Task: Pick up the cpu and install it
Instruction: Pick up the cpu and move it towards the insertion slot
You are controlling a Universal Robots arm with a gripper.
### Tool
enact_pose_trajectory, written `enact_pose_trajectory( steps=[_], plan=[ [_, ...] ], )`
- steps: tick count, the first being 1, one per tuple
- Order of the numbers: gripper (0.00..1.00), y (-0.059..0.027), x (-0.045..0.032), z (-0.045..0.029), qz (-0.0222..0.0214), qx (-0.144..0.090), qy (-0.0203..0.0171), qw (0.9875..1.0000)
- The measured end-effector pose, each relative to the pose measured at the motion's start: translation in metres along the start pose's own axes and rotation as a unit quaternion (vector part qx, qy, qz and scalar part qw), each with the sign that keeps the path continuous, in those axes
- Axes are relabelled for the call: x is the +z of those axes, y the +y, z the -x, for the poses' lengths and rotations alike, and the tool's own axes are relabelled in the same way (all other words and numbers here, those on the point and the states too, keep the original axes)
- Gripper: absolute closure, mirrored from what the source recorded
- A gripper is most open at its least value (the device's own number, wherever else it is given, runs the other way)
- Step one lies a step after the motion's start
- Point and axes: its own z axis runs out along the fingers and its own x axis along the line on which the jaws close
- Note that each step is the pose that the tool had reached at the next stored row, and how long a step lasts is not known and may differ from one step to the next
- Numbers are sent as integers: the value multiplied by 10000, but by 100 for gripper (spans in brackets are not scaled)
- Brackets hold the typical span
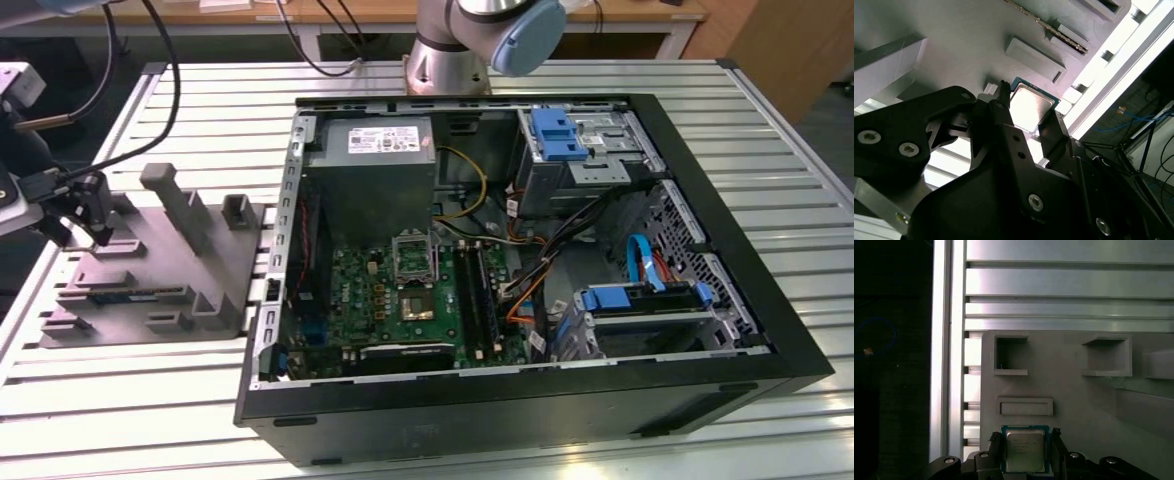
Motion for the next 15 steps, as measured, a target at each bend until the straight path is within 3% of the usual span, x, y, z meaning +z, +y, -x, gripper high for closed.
enact_pose_trajectory(
  steps=[15],
  plan=[
    [53,2,-43,0,0,0,0,10000]
  ],
)
